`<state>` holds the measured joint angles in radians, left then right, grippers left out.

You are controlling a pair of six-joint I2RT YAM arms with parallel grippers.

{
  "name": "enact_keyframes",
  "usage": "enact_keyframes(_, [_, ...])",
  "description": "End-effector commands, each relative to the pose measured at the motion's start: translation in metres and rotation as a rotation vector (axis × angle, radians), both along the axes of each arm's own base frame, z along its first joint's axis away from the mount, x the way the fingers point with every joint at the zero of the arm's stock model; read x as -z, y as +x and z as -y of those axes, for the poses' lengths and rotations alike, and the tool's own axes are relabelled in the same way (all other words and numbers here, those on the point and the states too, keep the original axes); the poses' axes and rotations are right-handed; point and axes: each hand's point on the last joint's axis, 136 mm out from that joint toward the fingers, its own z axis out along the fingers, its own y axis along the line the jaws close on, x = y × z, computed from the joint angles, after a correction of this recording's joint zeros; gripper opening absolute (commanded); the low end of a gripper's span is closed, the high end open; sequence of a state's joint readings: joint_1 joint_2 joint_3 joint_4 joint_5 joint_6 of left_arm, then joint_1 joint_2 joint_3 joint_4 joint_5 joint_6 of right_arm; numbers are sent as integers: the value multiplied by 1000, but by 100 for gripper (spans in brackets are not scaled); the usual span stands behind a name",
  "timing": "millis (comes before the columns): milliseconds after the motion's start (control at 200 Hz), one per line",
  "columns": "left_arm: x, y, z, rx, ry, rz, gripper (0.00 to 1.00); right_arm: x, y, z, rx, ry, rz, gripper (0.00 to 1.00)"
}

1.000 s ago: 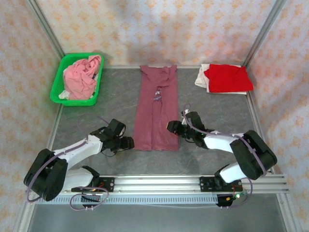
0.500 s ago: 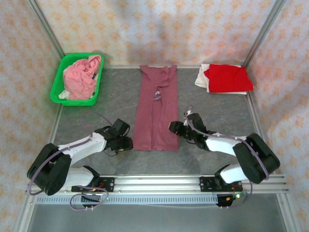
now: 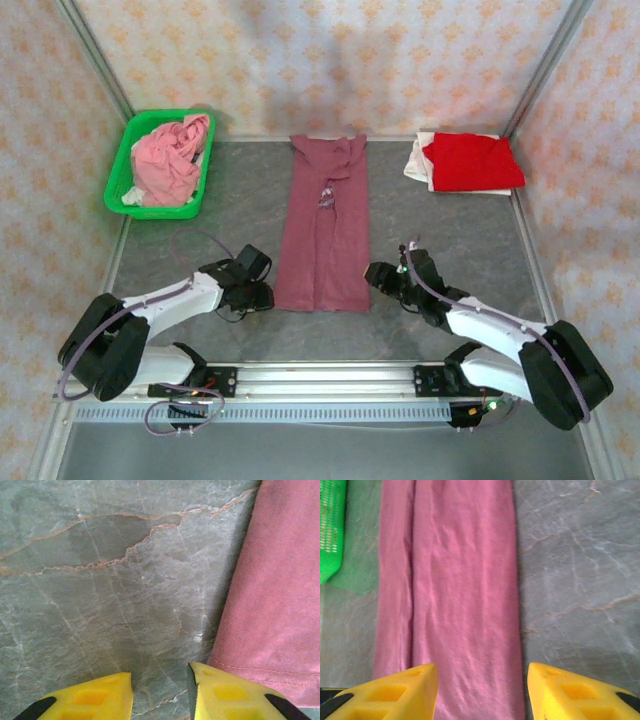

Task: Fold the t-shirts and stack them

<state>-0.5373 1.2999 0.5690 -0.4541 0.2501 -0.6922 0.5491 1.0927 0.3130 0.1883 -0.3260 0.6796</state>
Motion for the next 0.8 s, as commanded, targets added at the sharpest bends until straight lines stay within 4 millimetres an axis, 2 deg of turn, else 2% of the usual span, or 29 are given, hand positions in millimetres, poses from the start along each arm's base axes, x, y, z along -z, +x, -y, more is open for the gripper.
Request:
enact_keyframes(0, [-34,30,65,87,-285,151,36,3,0,10,43,-35,2,51])
enact_keyframes(125, [-45,29,68,88,-318,169,37,1,2,8,41,-24,10,51])
enact_keyframes(270, [-43,26,67,88,-312,158,38,2,2,7,36,-22,5,51])
enact_keyframes(525, [-21,21,58,79,-243,108,40,0,3,6,37,-16,12,51])
enact_keyframes(796, [-14,15,46,64,-172,62,40,3,1,5,29,-18,0,51])
